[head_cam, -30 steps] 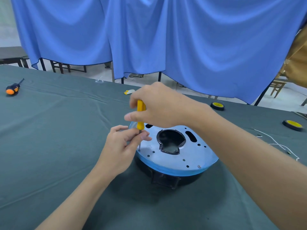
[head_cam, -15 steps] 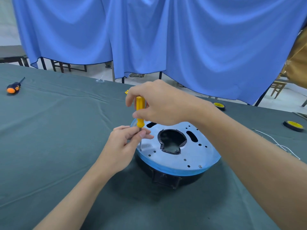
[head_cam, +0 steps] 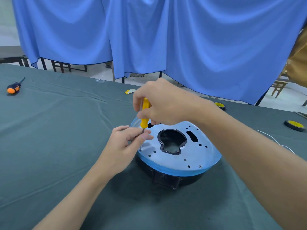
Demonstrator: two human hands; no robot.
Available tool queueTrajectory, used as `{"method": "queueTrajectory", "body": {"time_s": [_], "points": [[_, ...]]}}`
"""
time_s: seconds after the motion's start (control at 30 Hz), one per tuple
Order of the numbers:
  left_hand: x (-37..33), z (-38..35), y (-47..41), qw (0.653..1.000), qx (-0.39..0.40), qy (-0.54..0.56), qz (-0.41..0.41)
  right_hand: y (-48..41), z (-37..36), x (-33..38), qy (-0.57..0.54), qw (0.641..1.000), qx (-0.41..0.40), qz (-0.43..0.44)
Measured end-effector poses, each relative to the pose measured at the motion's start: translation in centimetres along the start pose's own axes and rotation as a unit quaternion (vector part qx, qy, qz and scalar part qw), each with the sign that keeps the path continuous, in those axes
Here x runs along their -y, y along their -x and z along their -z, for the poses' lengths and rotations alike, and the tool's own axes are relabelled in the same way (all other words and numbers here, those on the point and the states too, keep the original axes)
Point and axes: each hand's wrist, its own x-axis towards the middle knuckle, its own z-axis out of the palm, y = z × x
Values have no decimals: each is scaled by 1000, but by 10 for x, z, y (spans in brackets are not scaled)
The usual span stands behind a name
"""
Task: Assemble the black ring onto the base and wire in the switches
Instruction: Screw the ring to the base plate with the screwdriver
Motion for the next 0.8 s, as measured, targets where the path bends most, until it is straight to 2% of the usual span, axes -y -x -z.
{"method": "queueTrajectory", "body": {"time_s": [0.1,0.23,0.37,0.53,0.6,0.73,0.8], "points": [[-1,-3,1,998,-68,2,-10,-3,-7,-1,13,999,-26,-33],[0,0,0,1000,-12,-12,-17,-3,-11,0,37,999,-7,-19],[0,2,-1,1000,16,14,5,0,-4,-4,-2,1000,4,10],[-2,-3,0,997,-74,10,-11,-7,-14,-3,16,999,-19,-38],[-2,-2,-1,998,-51,-6,-22,-9,-17,-3,25,999,-11,-44],[0,4,-3,1000,7,-17,-16,-5,-6,-2,10,1000,22,2],[-1,4,-3,1000,10,-9,-13,-5,-4,-3,-9,1000,22,-3]]}}
